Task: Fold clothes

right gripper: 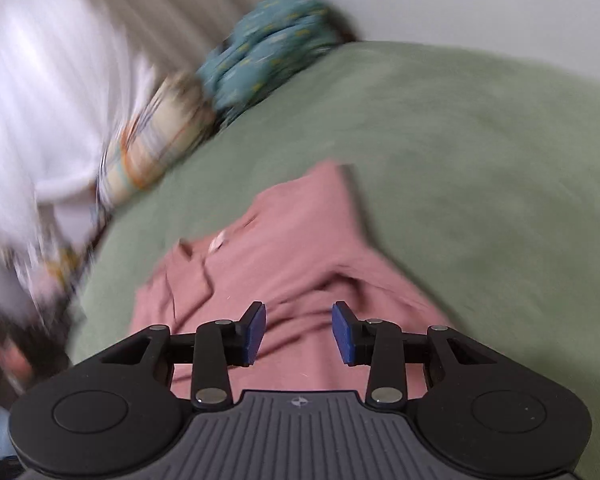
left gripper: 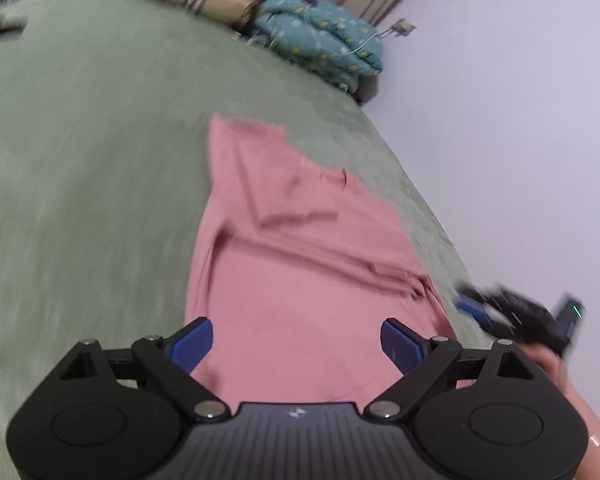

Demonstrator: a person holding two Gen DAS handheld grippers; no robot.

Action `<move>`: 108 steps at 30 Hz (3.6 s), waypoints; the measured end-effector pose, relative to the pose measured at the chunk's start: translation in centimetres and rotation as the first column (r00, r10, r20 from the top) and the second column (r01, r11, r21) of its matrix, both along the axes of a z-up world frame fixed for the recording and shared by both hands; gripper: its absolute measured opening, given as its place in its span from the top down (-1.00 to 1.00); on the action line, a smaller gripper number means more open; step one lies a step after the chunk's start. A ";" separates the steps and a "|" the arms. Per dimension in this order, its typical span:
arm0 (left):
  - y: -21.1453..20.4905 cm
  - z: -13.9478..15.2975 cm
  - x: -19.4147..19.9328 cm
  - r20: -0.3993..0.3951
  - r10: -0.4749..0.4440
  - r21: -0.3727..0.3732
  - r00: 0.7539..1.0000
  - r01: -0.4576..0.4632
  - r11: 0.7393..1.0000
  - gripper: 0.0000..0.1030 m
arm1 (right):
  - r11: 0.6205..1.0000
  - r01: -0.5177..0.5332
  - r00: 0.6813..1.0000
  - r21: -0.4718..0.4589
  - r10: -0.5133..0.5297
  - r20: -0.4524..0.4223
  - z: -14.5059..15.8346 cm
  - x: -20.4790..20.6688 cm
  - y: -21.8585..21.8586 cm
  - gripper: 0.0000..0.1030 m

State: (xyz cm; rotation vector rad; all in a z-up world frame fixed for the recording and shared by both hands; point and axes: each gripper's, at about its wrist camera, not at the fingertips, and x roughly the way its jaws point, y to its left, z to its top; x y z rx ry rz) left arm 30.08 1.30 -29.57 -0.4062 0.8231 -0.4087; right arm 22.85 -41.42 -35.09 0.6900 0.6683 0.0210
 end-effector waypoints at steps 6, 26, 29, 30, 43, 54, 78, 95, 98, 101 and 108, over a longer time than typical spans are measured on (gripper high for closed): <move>-3.6 -0.4 13.1 0.004 0.048 0.240 0.999 -0.048 0.970 0.41 | 0.994 0.100 0.995 0.038 -0.100 -0.015 -1.6 0.6 -2.8 0.29; -4.8 -6.5 22.9 -0.100 0.054 0.358 0.994 -0.015 0.934 0.48 | 0.934 -0.354 0.934 -0.054 0.349 -0.076 -4.7 20.5 17.9 0.94; -5.3 -6.5 23.2 -0.096 0.039 0.382 0.995 0.000 0.924 0.46 | 0.953 -0.294 0.955 -0.076 0.289 -0.068 -3.9 18.7 17.3 0.97; -5.5 -6.7 23.5 -0.095 0.039 0.391 0.995 0.001 0.920 0.44 | 0.959 -0.274 0.961 -0.069 0.270 -0.057 -3.8 18.1 16.7 0.97; -0.4 -1.5 14.0 -0.062 -0.060 0.249 0.996 0.073 0.966 0.07 | 0.992 -0.067 0.998 -0.103 0.066 -0.021 -1.0 7.1 -0.9 0.47; 3.1 -6.8 -4.3 -0.216 0.001 0.079 0.976 0.017 0.997 0.07 | 0.992 -0.129 0.982 0.007 0.129 -0.136 -5.0 -7.7 -5.1 0.38; 4.0 -7.7 -6.4 -0.305 0.104 0.040 0.947 -0.097 0.994 0.79 | 0.824 -0.275 0.961 -0.496 0.219 -0.168 -3.7 4.0 1.6 0.93; 2.1 -3.1 -4.4 -0.058 0.074 0.197 0.996 -0.062 0.979 0.19 | 0.784 -0.094 0.996 -0.614 0.073 -0.059 -2.4 -1.9 0.3 0.48; -0.5 -3.3 -1.3 -0.031 0.025 0.286 0.999 -0.015 0.958 0.15 | 0.799 -0.090 0.995 -0.595 0.094 -0.024 -2.1 -1.9 0.4 0.48; -3.1 -4.4 1.6 -0.008 0.024 0.425 1.000 -0.018 0.905 0.15 | 0.793 -0.095 0.993 -0.602 0.118 -0.001 -2.0 -1.2 1.0 0.37; -3.9 -7.4 3.5 -0.008 0.107 0.518 0.994 -0.087 0.851 0.17 | 0.738 -0.182 0.983 -0.650 0.157 -0.097 -3.8 3.2 2.6 0.47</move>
